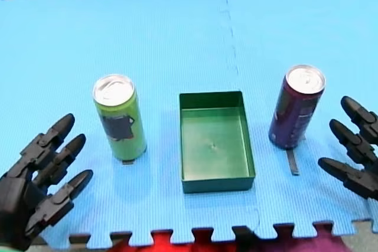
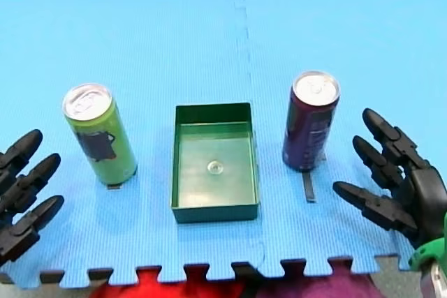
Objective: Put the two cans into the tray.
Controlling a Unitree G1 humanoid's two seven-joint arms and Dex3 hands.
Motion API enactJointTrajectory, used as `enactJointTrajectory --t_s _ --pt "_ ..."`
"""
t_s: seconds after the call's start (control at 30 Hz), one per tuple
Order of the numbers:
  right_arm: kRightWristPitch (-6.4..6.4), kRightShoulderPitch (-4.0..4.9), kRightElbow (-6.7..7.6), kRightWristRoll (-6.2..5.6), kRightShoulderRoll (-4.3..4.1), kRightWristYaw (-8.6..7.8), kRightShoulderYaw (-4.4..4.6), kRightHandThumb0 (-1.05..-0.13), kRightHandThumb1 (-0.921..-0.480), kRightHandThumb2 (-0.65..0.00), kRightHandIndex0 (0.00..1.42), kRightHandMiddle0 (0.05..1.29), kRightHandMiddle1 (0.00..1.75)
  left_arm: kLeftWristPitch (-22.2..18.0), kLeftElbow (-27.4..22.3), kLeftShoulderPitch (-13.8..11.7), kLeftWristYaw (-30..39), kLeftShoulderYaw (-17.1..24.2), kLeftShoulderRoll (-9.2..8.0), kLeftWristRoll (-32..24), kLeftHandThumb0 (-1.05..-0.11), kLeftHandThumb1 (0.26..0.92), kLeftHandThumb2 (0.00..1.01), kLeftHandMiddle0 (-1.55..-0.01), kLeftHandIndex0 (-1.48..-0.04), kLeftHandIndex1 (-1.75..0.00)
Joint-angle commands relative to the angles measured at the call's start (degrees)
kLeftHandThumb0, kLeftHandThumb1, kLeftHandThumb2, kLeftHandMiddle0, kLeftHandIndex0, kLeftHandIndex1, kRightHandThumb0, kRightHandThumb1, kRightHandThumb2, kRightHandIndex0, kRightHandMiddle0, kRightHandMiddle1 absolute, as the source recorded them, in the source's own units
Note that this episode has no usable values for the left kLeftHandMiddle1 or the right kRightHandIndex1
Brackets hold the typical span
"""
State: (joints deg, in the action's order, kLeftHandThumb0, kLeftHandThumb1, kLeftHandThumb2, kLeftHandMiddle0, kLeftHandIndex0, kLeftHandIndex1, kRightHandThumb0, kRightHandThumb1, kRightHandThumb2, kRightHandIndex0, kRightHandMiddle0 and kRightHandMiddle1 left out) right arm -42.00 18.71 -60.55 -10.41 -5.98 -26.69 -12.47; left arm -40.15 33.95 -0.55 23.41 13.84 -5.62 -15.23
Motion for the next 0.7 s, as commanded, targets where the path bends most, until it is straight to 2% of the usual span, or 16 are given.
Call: enactJointTrajectory --t_s 0.0,0.13,0.27,0.5,0.67 --pt "0.49 -0.13 0.51 0.35 -0.41 0.37 0.31 -1.048 -0.686 0.0 0.3 0.3 0.0 0.7 -1.5 -0.7 -0.8 -0.4 -0.05 0.6 -1.048 0.856 0.04 -0.49 -0.51 -0.02" --pt "0.73 -0.08 0.62 0.69 -0.43 0.68 0.54 -1.048 -0.686 0.0 0.29 0.3 0.0 1.7 -3.0 -1.4 -1.6 -1.0 -0.12 1.2 -1.048 0.849 0.03 -0.49 -0.51 -0.02" --pt "0.59 0.24 -0.08 1.03 -0.45 1.05 0.64 -1.048 -0.688 -0.001 0.29 0.3 0.0 2.8 -4.1 -1.7 -2.1 -1.6 -0.1 1.6 -1.048 0.843 0.02 -0.49 -0.51 -0.02" --pt "-0.21 1.82 -2.81 2.43 -0.34 2.51 1.03 -1.048 -0.689 -0.001 0.29 0.3 0.0 4.0 -4.9 -1.5 -1.7 -2.6 -0.86 2.2 -1.048 0.842 0.02 -0.48 -0.5 -0.01" --pt "-1.1 2.8 -3.41 3.63 -0.29 3.91 1.66 -1.048 -0.7 -0.007 0.29 0.29 0.0 3.5 -4.8 -1.6 -1.6 -2.7 -1.29 2.5 -1.048 0.849 0.01 -0.48 -0.5 0.0"
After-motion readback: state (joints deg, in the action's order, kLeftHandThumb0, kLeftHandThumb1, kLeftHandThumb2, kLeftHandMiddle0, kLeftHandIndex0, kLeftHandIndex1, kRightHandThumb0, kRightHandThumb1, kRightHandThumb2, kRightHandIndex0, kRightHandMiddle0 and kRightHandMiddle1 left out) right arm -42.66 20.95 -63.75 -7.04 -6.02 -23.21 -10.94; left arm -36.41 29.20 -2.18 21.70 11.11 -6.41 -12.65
